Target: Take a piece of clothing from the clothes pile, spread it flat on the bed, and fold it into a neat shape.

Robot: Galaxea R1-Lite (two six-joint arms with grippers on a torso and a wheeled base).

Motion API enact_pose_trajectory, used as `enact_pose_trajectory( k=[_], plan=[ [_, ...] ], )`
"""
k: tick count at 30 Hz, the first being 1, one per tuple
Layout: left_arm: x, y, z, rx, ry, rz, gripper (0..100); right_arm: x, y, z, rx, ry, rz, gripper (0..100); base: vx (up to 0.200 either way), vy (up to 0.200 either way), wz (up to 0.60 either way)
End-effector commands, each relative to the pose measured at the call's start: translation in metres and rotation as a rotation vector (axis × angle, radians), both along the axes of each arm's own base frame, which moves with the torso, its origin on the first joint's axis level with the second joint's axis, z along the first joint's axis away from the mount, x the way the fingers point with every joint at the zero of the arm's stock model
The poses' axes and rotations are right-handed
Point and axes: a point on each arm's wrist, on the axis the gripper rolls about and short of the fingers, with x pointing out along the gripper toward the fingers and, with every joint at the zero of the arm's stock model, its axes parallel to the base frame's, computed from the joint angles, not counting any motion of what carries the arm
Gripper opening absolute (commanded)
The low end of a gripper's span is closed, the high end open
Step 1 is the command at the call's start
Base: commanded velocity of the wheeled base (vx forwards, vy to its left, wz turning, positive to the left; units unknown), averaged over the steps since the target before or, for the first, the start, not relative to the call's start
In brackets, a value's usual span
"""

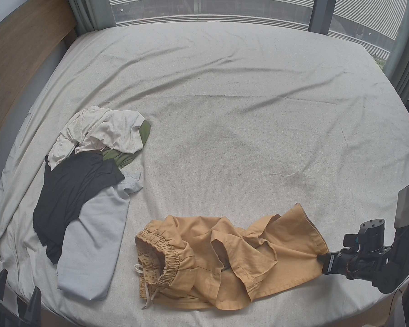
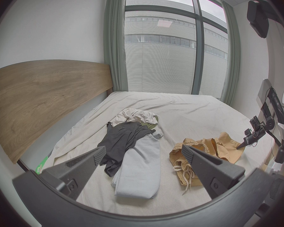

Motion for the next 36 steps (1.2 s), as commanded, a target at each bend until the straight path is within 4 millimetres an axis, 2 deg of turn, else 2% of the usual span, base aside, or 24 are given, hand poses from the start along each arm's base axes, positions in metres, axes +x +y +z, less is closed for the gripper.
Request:
enact_pose_trajectory(
  k=[1,9,10,14,17,18,19,21,23,25,28,30,33,34,36],
  plan=[
    [0.000,0.000,-0.005,0.000,0.001,0.000,100,-0.004,-0.001,0.000,-0.002,0.011,-0.003,0,0.000,0.000,0.00],
    [0.000,0.000,-0.005,0.000,0.002,0.000,100,-0.010,-0.002,0.002,-0.012,0.049,0.001,0,0.000,0.000,0.00],
    [0.000,0.000,-0.005,0.000,0.002,0.000,100,-0.010,-0.002,0.002,-0.012,0.049,0.001,100,0.000,0.000,0.00],
    [0.000,0.000,-0.005,0.000,0.001,0.000,100,-0.009,-0.002,0.007,-0.010,0.019,-0.019,100,0.000,0.000,0.00],
    [0.000,0.000,-0.006,0.015,0.004,-0.007,100,-0.010,-0.004,0.021,-0.004,-0.044,-0.031,100,0.000,0.000,0.00],
    [0.000,0.000,-0.006,0.027,0.008,-0.007,100,-0.012,-0.007,0.033,0.006,-0.107,-0.045,100,0.000,0.000,0.00],
    [0.000,0.000,-0.006,0.027,0.008,-0.007,100,-0.012,-0.007,0.033,0.006,-0.107,-0.045,100,0.000,0.000,0.00],
    [0.000,-0.001,-0.006,0.044,0.006,-0.027,100,-0.017,-0.010,0.059,0.025,-0.243,-0.048,100,0.000,0.000,0.00],
    [0.000,-0.001,-0.006,0.047,0.006,-0.035,100,-0.019,-0.010,0.066,0.030,-0.279,-0.045,100,0.000,0.000,0.00],
    [0.000,-0.001,-0.005,0.064,0.003,-0.049,100,-0.025,-0.004,0.094,0.069,-0.428,-0.003,100,0.000,0.000,0.00],
    [0.000,-0.001,-0.005,0.078,0.000,-0.051,100,-0.026,0.009,0.110,0.110,-0.505,0.081,100,0.000,0.000,0.00],
    [0.000,-0.001,-0.005,0.081,0.000,-0.055,100,-0.026,0.013,0.112,0.125,-0.513,0.114,100,0.000,0.000,0.00],
    [0.000,-0.001,-0.005,0.086,-0.003,-0.065,100,-0.024,0.030,0.117,0.191,-0.525,0.264,100,0.000,0.000,0.00],
    [0.000,-0.001,-0.005,0.086,-0.003,-0.065,100,-0.024,0.030,0.117,0.191,-0.525,0.264,100,0.000,0.000,0.00],
    [0.000,-0.001,-0.005,0.088,-0.004,-0.068,100,-0.019,0.043,0.114,0.204,-0.507,0.319,100,0.000,0.000,0.00]
  ],
)
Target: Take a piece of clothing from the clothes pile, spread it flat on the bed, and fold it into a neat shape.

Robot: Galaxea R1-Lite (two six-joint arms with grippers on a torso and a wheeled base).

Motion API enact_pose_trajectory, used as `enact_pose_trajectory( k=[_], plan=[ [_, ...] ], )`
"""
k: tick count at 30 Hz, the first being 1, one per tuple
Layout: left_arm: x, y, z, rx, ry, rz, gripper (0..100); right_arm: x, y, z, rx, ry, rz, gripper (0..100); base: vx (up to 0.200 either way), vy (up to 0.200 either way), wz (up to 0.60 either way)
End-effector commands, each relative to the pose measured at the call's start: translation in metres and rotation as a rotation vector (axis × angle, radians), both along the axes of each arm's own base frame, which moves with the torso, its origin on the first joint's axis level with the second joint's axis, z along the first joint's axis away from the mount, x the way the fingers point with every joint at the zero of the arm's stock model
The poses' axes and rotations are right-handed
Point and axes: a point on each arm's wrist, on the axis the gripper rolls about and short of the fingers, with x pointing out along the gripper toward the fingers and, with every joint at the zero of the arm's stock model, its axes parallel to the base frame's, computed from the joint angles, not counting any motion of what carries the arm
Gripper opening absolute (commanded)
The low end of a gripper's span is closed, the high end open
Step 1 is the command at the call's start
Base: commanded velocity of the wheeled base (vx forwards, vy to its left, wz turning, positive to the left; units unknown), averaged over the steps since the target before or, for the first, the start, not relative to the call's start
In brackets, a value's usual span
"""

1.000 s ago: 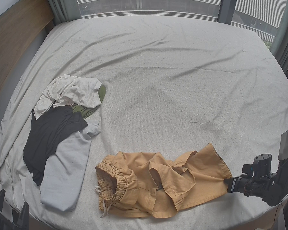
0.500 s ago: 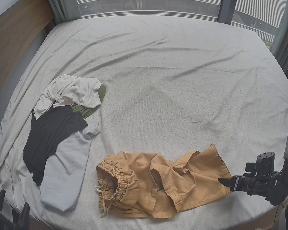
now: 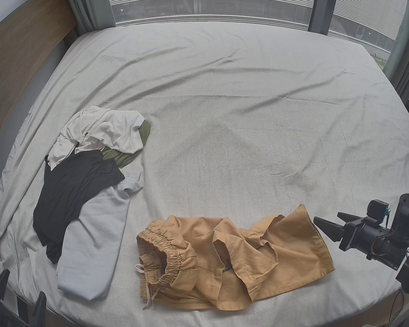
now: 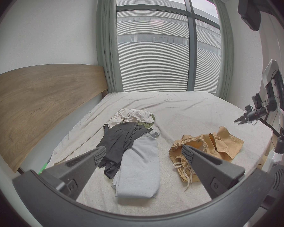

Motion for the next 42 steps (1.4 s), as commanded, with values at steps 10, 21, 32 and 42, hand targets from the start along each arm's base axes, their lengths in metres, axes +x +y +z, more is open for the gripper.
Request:
enact_pose_trajectory(
  k=[10,21,32,42],
  plan=[
    [0.000,0.000,-0.005,0.007,-0.003,-0.007,100,0.000,0.061,-0.014,0.014,0.062,0.390,100,0.000,0.000,0.00],
    [0.000,0.000,-0.005,0.008,-0.004,-0.006,100,-0.006,0.095,-0.038,0.011,0.106,0.586,100,0.000,0.000,0.00],
    [0.000,0.000,-0.005,-0.002,0.003,-0.015,100,-0.005,0.109,-0.071,-0.026,0.189,0.636,100,0.000,0.000,0.00],
    [-0.006,0.000,0.136,-0.029,-0.299,-0.010,100,-0.006,0.120,-0.078,-0.029,0.193,0.665,100,0.000,0.000,0.00]
  ],
)
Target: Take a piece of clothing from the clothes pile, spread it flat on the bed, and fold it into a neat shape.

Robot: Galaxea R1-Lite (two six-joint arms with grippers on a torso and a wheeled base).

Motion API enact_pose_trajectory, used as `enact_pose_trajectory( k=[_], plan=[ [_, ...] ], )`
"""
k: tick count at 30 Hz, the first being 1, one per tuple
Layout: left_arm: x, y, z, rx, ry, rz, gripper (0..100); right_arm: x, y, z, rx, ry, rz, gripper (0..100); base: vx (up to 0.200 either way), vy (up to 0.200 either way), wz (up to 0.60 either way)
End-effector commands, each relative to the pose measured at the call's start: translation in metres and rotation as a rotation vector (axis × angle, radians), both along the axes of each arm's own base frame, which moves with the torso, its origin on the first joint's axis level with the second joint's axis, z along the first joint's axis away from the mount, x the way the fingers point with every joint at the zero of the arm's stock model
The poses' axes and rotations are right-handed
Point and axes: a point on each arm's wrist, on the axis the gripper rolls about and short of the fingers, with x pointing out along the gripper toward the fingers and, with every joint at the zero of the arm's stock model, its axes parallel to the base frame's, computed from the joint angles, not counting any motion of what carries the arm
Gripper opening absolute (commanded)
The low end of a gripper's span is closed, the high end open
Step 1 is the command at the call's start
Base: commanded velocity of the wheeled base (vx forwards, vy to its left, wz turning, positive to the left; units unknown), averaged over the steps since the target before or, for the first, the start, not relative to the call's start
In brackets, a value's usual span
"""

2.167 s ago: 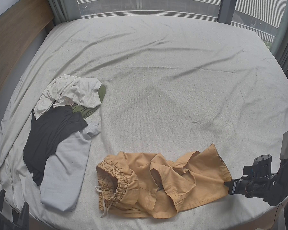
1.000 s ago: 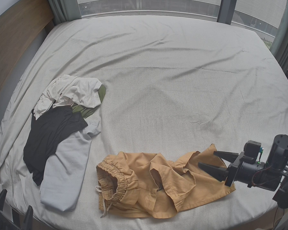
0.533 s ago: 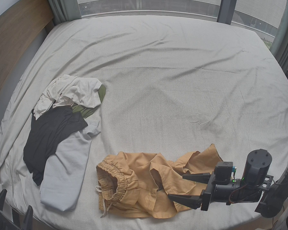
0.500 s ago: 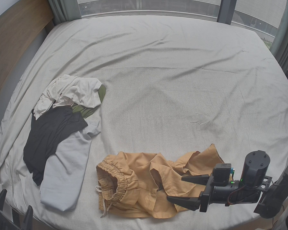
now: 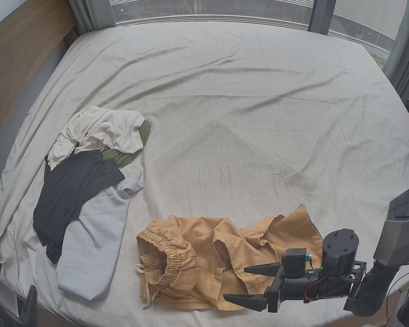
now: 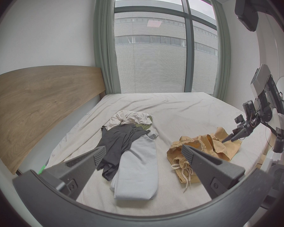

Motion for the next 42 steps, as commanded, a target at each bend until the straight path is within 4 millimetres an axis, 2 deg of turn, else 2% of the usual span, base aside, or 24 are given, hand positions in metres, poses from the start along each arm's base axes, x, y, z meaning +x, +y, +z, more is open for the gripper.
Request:
enact_pose_trajectory(
  k=[1,3,4,6,9,14,20,27,39,40,42],
  plan=[
    [0.002,0.001,0.107,-0.013,-0.150,-0.021,100,-0.005,0.010,-0.011,-0.027,0.028,0.034,100,0.000,0.000,0.00],
    [0.008,0.001,0.103,-0.016,-0.114,-0.032,100,-0.005,0.012,-0.013,-0.029,0.031,0.037,100,0.000,0.000,0.00],
    [0.019,0.000,0.099,-0.023,-0.058,-0.052,100,-0.003,0.014,-0.017,-0.037,0.036,0.033,100,0.000,0.000,0.00],
    [0.022,0.000,0.098,-0.037,-0.042,-0.064,100,-0.002,0.015,-0.019,-0.038,0.037,0.031,100,0.000,0.000,0.00],
    [0.039,-0.002,0.104,-0.179,0.044,-0.194,100,0.005,0.022,-0.020,-0.031,0.029,0.033,100,0.000,0.000,0.00],
    [0.055,-0.005,0.101,-0.185,0.126,-0.217,100,0.011,0.027,-0.026,-0.031,0.029,0.028,100,0.000,0.000,0.00],
    [0.072,-0.007,0.097,-0.185,0.144,-0.241,100,0.016,0.031,-0.033,-0.037,0.035,0.025,100,0.000,0.000,0.00],
    [0.083,-0.009,0.097,-0.187,0.152,-0.241,100,0.026,0.034,-0.036,-0.024,0.023,0.008,100,0.000,0.000,0.00],
    [0.083,-0.009,0.099,-0.191,0.148,-0.241,100,0.048,0.031,-0.041,-0.013,0.006,-0.057,100,0.000,0.000,0.00],
    [0.083,-0.009,0.099,-0.191,0.148,-0.241,100,0.048,0.031,-0.041,-0.013,0.006,-0.057,0,0.000,0.000,0.00],
    [0.083,-0.009,0.099,-0.191,0.148,-0.241,100,0.050,0.033,-0.040,-0.008,-0.002,-0.060,0,0.000,0.000,0.00]
  ],
)
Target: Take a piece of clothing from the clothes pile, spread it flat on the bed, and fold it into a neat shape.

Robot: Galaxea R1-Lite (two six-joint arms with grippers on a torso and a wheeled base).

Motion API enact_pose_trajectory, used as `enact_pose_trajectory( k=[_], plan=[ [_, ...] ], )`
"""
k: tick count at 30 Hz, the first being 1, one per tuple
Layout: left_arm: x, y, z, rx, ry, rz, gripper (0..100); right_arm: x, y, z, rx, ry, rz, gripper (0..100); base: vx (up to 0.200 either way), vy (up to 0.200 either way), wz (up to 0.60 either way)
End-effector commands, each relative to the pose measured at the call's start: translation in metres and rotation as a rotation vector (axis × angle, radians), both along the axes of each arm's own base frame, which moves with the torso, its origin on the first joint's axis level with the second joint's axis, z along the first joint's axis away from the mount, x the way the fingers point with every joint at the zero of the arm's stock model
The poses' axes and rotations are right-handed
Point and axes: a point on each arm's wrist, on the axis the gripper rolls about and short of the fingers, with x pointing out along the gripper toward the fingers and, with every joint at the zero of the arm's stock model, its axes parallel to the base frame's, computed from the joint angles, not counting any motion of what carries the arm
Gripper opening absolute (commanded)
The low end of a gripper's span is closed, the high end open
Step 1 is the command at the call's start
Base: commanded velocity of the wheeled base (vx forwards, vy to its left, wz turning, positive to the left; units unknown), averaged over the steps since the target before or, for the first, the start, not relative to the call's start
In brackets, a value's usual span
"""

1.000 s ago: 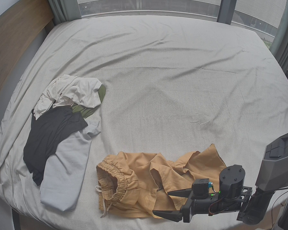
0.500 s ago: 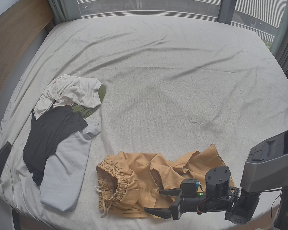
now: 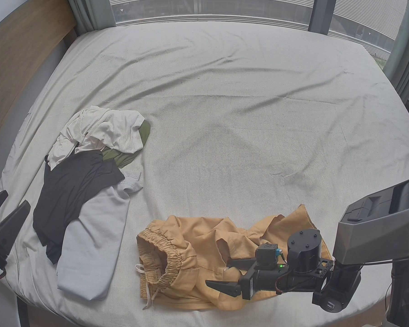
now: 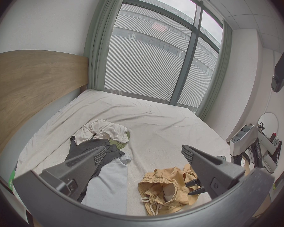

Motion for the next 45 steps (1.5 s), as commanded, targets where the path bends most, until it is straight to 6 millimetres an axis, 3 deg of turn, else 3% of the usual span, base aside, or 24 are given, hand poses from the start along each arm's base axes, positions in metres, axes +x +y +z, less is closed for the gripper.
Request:
enact_pose_trajectory(
  k=[1,15,23,32,39,45],
  plan=[
    [0.000,0.000,0.000,0.000,0.002,0.000,100,0.005,0.002,-0.002,0.002,-0.004,-0.005,0,0.000,0.000,0.00],
    [0.016,-0.004,-0.007,-0.061,0.112,-0.052,100,0.006,0.002,0.008,-0.010,0.008,-0.015,0,0.000,0.000,0.00],
    [0.037,-0.013,-0.018,-0.039,0.232,-0.127,100,-0.002,-0.037,0.052,0.013,-0.031,-0.111,0,0.000,0.000,0.00],
    [0.060,-0.019,-0.024,-0.035,0.276,-0.173,100,-0.013,-0.071,0.068,0.024,-0.047,-0.191,0,0.000,0.000,0.00],
    [0.077,-0.023,-0.028,-0.034,0.288,-0.180,100,-0.021,-0.081,0.074,0.033,-0.055,-0.207,0,0.000,0.000,0.00],
    [0.080,-0.024,-0.030,-0.035,0.278,-0.184,100,-0.021,-0.093,0.077,0.045,-0.051,-0.225,0,0.000,0.000,0.00]
  ],
)
